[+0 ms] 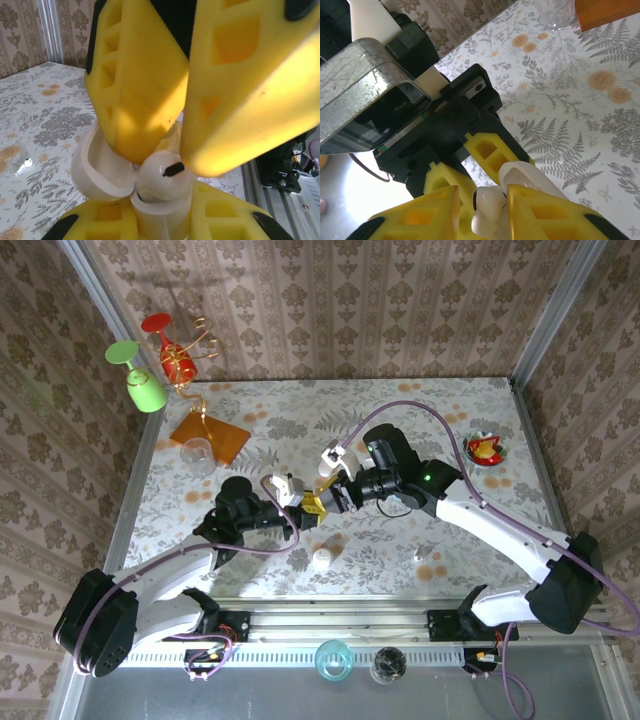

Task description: Insert the wireless bluetooth earbuds into the charging case

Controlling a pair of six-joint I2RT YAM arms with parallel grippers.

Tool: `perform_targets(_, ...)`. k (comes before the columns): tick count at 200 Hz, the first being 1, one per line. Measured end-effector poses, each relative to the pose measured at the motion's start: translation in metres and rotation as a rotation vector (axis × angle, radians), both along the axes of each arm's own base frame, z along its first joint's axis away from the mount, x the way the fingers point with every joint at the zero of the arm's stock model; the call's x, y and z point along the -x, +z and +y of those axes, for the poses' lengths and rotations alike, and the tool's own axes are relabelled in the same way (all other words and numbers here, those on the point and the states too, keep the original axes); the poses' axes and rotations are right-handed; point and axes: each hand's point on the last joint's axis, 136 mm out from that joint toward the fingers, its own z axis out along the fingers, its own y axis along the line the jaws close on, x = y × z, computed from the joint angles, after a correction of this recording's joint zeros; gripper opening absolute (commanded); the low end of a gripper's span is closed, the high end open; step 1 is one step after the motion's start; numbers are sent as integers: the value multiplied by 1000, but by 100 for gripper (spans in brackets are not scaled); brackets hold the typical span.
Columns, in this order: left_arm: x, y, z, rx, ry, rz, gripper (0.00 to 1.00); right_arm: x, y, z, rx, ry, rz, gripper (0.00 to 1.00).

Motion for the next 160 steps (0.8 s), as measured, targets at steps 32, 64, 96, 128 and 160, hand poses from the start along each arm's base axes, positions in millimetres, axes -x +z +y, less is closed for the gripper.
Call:
perform_targets(32,0,0,0,0,1,3,9,-2,-1,-4,20,-16,-20,36)
perform_targets(64,0,1,0,1,1,2,9,-2,1,-4,22,-20,-31,37)
perform_targets(96,0,1,0,2,1,1,9,-2,-1,-7,45,-31,-42,36)
perform_targets(128,0,2,0,2,1,1,9,-2,-2,-8,61,-29,-55,36)
perform_targets(160,-1,0,0,-3,4,8,9,-7,-5,-17,109,-74,-89,34)
